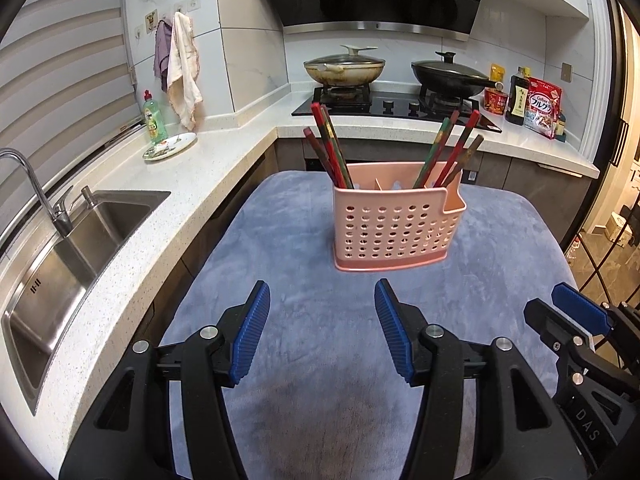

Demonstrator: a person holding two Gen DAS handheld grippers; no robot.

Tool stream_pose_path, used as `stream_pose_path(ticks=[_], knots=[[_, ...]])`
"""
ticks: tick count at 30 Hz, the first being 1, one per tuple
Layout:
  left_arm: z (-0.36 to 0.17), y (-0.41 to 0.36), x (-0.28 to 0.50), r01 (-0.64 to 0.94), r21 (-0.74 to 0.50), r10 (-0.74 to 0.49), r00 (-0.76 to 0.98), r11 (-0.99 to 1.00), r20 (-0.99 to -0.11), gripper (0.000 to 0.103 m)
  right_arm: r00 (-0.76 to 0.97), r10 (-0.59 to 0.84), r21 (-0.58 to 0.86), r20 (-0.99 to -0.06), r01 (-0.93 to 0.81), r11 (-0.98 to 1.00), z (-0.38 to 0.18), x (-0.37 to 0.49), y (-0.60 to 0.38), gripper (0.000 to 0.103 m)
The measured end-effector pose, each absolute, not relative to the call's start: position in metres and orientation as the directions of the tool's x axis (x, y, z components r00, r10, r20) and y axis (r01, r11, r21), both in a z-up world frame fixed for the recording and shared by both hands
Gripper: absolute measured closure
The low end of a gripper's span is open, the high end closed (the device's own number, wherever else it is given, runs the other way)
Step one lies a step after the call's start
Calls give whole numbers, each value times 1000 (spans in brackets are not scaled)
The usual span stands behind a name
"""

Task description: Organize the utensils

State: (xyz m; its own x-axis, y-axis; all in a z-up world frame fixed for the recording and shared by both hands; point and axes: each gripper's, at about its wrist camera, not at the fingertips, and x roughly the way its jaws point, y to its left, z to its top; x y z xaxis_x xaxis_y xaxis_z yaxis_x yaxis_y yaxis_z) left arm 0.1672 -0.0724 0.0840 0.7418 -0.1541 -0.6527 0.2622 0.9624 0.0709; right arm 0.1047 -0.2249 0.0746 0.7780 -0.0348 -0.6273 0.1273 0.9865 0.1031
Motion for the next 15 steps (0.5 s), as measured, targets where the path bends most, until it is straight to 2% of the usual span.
stream_pose_path(ticks=[15], knots=[[64, -65, 168, 251, 69, -134, 706, 966, -696, 50, 756, -34, 82, -654, 115, 990, 65, 108, -217, 68]])
